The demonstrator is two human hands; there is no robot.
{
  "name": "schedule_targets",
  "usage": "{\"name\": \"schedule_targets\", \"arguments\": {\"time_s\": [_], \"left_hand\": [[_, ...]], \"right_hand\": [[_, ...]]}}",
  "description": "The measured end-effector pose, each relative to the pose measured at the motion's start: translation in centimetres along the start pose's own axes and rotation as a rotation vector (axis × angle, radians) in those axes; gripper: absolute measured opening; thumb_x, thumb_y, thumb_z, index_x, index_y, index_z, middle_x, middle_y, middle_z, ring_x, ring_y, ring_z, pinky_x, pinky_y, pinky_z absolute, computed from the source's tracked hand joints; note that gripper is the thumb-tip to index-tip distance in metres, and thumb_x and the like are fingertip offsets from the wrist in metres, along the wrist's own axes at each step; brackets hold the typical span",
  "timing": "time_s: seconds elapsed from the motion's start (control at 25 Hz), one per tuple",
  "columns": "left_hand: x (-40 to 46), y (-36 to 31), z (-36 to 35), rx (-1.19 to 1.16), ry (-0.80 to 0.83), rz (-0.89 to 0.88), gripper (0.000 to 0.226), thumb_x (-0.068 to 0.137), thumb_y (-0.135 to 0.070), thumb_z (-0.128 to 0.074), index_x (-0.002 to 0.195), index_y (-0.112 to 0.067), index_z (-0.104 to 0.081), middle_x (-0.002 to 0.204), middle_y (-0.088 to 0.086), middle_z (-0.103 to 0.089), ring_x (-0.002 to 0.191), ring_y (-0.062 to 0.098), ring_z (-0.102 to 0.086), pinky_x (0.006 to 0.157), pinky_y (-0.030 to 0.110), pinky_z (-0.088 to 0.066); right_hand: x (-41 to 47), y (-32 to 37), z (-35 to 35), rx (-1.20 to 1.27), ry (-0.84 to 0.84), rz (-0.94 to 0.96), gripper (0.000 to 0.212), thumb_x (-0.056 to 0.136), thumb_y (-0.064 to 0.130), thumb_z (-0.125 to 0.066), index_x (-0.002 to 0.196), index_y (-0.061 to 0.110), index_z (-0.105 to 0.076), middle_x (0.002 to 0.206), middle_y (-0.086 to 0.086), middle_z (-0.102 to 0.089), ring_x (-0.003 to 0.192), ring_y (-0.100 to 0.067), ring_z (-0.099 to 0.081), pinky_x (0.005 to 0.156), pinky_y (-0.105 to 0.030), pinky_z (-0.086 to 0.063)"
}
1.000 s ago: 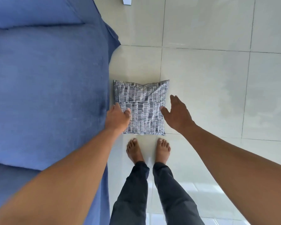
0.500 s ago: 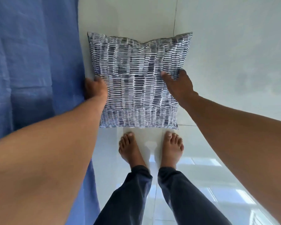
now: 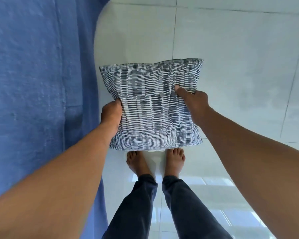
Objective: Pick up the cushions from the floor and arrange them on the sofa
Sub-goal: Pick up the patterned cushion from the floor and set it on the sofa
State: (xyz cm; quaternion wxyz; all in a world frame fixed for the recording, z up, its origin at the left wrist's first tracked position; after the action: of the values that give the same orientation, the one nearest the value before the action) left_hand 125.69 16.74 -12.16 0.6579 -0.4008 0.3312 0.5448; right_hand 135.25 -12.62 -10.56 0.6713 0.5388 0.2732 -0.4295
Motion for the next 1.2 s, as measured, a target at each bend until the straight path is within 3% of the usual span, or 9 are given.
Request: {"name": "schedule_targets", "arguments": {"time_s": [0.08, 0.2, 0.48, 0.6, 0.68, 0.76, 0.88, 1.08, 1.2], "left_hand": [[-3.9, -4.7, 3.0, -0.101, 0.053, -0.035, 0.049, 0.090, -0.050, -0.057, 0.110, -0.010, -0.077, 0.113, 0.011, -0.078, 0.107, 0.032, -0.073, 0.098, 0.053, -0.058], [-11.9, -7.9, 6.5, -0.199, 0.121, -0.113, 0.041, 0.089, -0.045, -0.059, 0.099, -0.010, -0.078, 0.098, 0.010, -0.082, 0.094, 0.031, -0.076, 0.090, 0.050, -0.062], [-32.6, -11.8, 17.6, -0.357, 0.163, -0.312, 0.037, 0.095, -0.034, -0.058, 0.115, -0.007, -0.070, 0.114, 0.020, -0.077, 0.105, 0.040, -0.073, 0.094, 0.058, -0.059], [-39.0, -13.1, 22.2, -0.418, 0.164, -0.377, 0.037, 0.095, -0.034, -0.061, 0.119, -0.007, -0.069, 0.113, 0.017, -0.077, 0.098, 0.034, -0.074, 0.090, 0.051, -0.061], [-42.8, -13.8, 25.6, -0.480, 0.136, -0.429, 0.036, 0.096, -0.027, -0.061, 0.119, -0.001, -0.067, 0.113, 0.020, -0.076, 0.089, 0.029, -0.072, 0.088, 0.050, -0.060], [-45.8, -14.0, 28.6, -0.535, 0.107, -0.476, 0.028, 0.095, -0.020, -0.062, 0.111, 0.002, -0.068, 0.102, 0.019, -0.077, 0.077, 0.021, -0.073, 0.072, 0.040, -0.064], [-48.9, -14.0, 32.4, -0.617, 0.077, -0.538, 0.011, 0.095, -0.013, -0.061, 0.097, -0.008, -0.070, 0.081, 0.006, -0.077, 0.059, 0.010, -0.072, 0.048, 0.021, -0.056], [-51.6, -13.0, 38.8, -0.768, 0.031, -0.628, 0.024, 0.096, -0.007, -0.060, 0.116, -0.007, -0.072, 0.107, 0.011, -0.081, 0.090, 0.025, -0.078, 0.074, 0.035, -0.065], [-50.5, -11.7, 42.5, -0.831, 0.013, -0.650, 0.028, 0.094, -0.001, -0.059, 0.118, -0.009, -0.072, 0.106, 0.007, -0.082, 0.086, 0.020, -0.080, 0.064, 0.026, -0.063]], "right_hand": [[-3.9, 3.1, 2.7, 0.015, 0.010, 0.012, 0.068, 0.064, 0.051, -0.094, 0.107, 0.002, -0.078, 0.109, -0.020, -0.079, 0.103, -0.038, -0.076, 0.093, -0.056, -0.061], [-9.8, 7.7, 6.1, 0.054, 0.037, 0.059, 0.052, 0.064, 0.049, -0.095, 0.096, 0.010, -0.081, 0.097, -0.013, -0.083, 0.093, -0.033, -0.079, 0.090, -0.056, -0.062], [-27.7, 19.1, 11.9, 0.118, 0.111, 0.153, 0.066, 0.058, 0.050, -0.097, 0.104, 0.006, -0.079, 0.099, -0.018, -0.082, 0.093, -0.036, -0.079, 0.083, -0.051, -0.065], [-34.0, 23.6, 12.6, 0.152, 0.181, 0.219, 0.059, 0.057, 0.049, -0.097, 0.100, 0.013, -0.080, 0.091, -0.008, -0.084, 0.082, -0.026, -0.081, 0.071, -0.040, -0.066], [-37.9, 26.7, 12.8, 0.158, 0.212, 0.272, 0.054, 0.063, 0.044, -0.097, 0.103, 0.012, -0.079, 0.090, -0.006, -0.084, 0.081, -0.026, -0.081, 0.076, -0.043, -0.066], [-41.3, 29.6, 12.6, 0.169, 0.245, 0.318, 0.053, 0.067, 0.039, -0.096, 0.108, 0.011, -0.079, 0.092, -0.006, -0.084, 0.084, -0.028, -0.081, 0.080, -0.047, -0.066], [-45.1, 33.0, 11.7, 0.158, 0.286, 0.397, 0.041, 0.071, 0.032, -0.095, 0.104, 0.013, -0.079, 0.097, -0.009, -0.083, 0.090, -0.031, -0.080, 0.089, -0.052, -0.063], [-50.2, 37.9, 7.1, 0.104, 0.407, 0.502, 0.036, 0.074, 0.020, -0.092, 0.106, 0.011, -0.079, 0.098, -0.009, -0.083, 0.090, -0.031, -0.080, 0.088, -0.050, -0.063], [-52.0, 40.5, 2.4, -0.008, 0.460, 0.559, 0.027, 0.073, 0.012, -0.089, 0.098, 0.013, -0.080, 0.095, -0.007, -0.084, 0.088, -0.030, -0.080, 0.080, -0.040, -0.063]]}}
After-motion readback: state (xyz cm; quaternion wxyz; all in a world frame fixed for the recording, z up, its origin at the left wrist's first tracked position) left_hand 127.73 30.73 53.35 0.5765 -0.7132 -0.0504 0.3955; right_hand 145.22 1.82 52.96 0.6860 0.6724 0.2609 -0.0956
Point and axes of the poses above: each hand's wrist, its own x-axis towards the middle knuckle, its own z-axis out of the back of the hand, y = z × x, the point moved 7 cm from there along x, towards the middle knuckle
